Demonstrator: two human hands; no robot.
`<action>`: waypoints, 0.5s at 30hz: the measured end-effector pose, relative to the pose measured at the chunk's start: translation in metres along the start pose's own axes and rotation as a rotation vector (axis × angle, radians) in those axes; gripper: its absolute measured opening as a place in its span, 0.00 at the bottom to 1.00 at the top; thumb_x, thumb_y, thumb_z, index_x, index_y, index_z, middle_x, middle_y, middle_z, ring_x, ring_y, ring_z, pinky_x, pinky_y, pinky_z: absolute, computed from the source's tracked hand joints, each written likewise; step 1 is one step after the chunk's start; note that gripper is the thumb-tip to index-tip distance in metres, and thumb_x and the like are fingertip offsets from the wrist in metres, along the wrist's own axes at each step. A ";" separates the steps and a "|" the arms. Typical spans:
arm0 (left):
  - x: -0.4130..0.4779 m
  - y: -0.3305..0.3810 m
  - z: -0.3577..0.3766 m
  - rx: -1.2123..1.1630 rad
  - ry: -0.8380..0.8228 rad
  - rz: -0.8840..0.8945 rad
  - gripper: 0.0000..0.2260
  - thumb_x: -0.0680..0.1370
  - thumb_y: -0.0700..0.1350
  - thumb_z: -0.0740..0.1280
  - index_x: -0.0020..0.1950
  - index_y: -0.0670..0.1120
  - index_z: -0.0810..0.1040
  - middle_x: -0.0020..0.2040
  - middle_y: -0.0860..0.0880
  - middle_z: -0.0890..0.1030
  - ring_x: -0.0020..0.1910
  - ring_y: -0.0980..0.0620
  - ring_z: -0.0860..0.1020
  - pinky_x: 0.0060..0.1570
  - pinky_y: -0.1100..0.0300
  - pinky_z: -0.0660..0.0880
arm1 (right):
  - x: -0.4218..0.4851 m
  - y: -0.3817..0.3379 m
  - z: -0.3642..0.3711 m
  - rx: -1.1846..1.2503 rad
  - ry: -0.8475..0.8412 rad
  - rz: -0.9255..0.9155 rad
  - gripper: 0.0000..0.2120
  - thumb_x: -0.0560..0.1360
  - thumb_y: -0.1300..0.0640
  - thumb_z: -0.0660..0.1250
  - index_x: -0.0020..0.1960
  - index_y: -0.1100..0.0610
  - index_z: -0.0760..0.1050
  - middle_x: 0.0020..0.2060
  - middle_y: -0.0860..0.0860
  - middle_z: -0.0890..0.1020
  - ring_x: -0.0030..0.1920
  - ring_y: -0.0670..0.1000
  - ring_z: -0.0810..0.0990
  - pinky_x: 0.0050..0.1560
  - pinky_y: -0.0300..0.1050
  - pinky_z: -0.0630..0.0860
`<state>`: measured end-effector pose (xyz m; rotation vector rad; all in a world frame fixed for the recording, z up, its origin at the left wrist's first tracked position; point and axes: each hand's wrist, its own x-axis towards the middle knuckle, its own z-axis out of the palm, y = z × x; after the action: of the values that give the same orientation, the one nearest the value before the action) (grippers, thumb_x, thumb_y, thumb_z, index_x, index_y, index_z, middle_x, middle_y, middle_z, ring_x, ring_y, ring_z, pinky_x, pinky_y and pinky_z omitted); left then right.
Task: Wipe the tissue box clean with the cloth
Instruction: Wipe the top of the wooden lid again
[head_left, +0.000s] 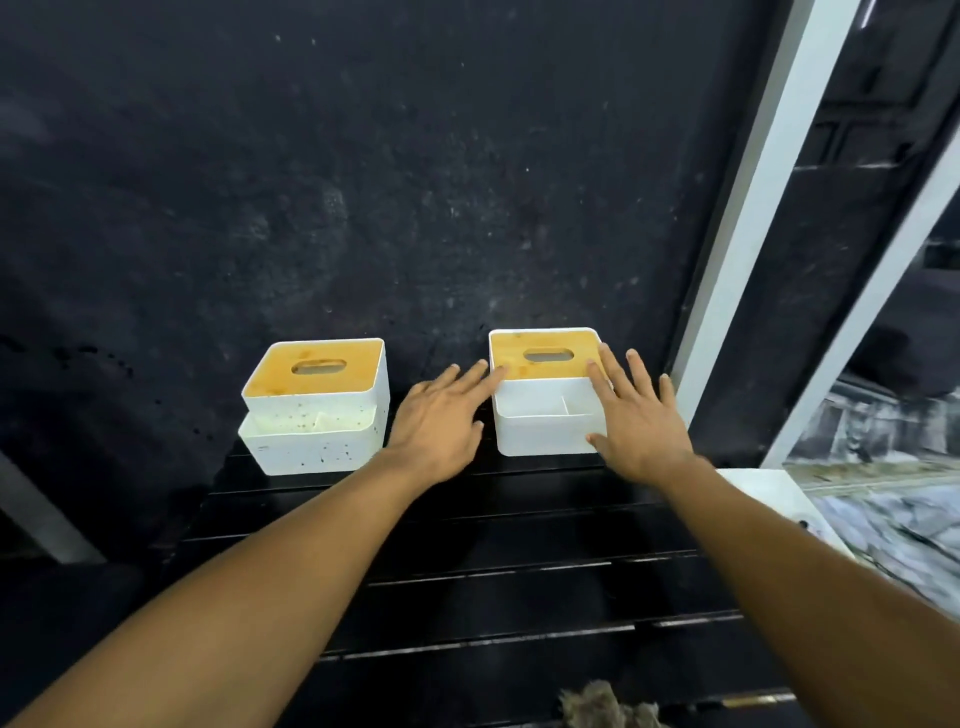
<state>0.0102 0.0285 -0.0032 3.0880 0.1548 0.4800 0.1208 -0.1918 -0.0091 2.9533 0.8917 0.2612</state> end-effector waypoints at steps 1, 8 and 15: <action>-0.006 -0.011 -0.007 0.002 0.056 -0.019 0.31 0.81 0.48 0.60 0.80 0.58 0.49 0.80 0.55 0.57 0.78 0.48 0.59 0.71 0.50 0.61 | -0.009 -0.008 0.004 0.008 0.072 -0.016 0.40 0.79 0.45 0.61 0.79 0.53 0.38 0.78 0.50 0.36 0.78 0.58 0.38 0.77 0.63 0.49; -0.049 -0.132 -0.042 0.131 0.106 -0.372 0.27 0.75 0.37 0.63 0.73 0.51 0.69 0.74 0.48 0.68 0.71 0.45 0.67 0.72 0.41 0.56 | -0.015 -0.130 -0.004 0.272 0.156 -0.410 0.34 0.77 0.53 0.61 0.79 0.53 0.52 0.80 0.50 0.48 0.79 0.53 0.42 0.78 0.53 0.46; -0.092 -0.166 -0.051 0.094 -0.200 -0.390 0.35 0.75 0.33 0.61 0.79 0.56 0.57 0.79 0.54 0.57 0.77 0.50 0.57 0.74 0.36 0.38 | 0.022 -0.231 -0.015 0.395 -0.025 -0.399 0.43 0.75 0.46 0.66 0.80 0.52 0.42 0.79 0.47 0.45 0.79 0.51 0.42 0.78 0.57 0.48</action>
<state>-0.1085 0.1846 0.0127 3.0519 0.7741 0.1523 0.0103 0.0132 -0.0126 2.9982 1.6664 0.0299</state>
